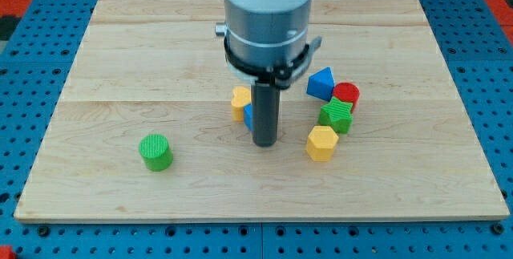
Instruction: Place the blue cube into the left of the green star
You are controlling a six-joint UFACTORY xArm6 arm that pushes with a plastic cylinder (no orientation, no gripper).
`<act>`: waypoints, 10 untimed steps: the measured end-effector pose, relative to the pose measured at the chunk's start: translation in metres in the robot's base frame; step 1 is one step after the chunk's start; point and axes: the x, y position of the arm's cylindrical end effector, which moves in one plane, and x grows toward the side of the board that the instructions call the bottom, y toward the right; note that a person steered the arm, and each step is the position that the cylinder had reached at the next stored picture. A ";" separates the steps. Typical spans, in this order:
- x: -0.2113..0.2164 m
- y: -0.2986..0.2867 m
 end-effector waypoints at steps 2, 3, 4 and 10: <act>-0.015 -0.065; -0.046 -0.060; -0.044 -0.005; -0.034 0.047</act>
